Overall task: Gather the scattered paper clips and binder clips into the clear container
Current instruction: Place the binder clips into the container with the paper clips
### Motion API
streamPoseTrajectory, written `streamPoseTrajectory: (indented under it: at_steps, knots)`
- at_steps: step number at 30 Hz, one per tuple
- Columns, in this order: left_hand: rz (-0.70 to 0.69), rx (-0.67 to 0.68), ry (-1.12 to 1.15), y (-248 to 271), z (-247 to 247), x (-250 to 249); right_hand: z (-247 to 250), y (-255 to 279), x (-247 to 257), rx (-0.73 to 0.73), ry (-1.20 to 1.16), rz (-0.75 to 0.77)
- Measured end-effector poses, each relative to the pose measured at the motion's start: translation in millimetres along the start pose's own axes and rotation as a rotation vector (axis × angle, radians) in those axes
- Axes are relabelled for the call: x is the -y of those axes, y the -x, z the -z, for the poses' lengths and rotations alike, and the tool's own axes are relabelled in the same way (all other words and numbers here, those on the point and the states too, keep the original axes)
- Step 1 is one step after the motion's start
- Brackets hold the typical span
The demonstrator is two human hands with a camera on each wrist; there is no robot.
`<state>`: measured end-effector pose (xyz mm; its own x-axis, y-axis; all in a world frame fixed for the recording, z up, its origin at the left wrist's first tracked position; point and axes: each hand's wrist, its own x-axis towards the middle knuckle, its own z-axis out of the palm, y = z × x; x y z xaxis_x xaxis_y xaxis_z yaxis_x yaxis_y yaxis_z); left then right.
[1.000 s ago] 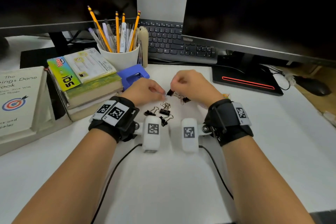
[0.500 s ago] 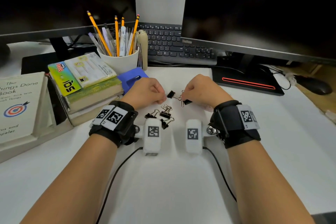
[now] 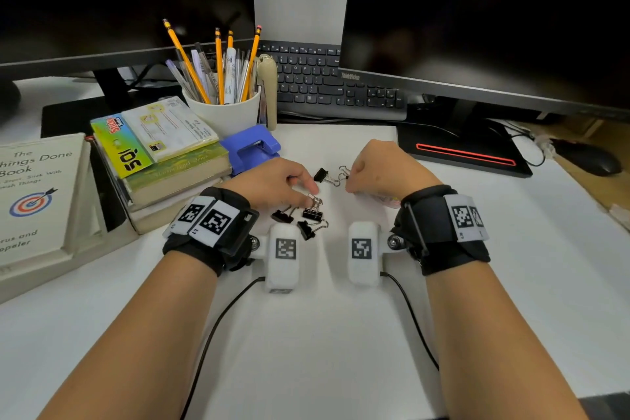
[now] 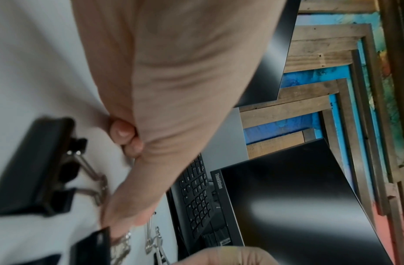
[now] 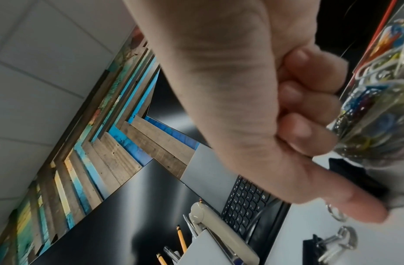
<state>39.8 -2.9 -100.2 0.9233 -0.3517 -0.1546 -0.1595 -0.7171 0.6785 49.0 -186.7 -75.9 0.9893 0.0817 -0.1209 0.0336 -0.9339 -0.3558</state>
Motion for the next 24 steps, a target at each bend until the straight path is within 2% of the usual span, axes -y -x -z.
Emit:
streamPoseTrajectory:
  at_steps: [4,12,17,24]
  knots:
    - [0.006,-0.016,0.01,-0.2,-0.4,-1.3,0.1,4.2,5.5,0.029,-0.073,0.075]
    - [0.002,-0.001,0.015,-3.4,-0.9,2.7,4.8,0.9,-5.3,-0.114,0.039,-0.06]
    - [0.028,-0.071,-0.017,-3.8,-0.4,1.4,4.9,2.0,-6.1,-0.12,0.114,-0.065]
    - [-0.031,-0.134,0.159,-4.3,-0.1,7.1,2.2,1.5,-5.0,-0.038,0.104,-0.018]
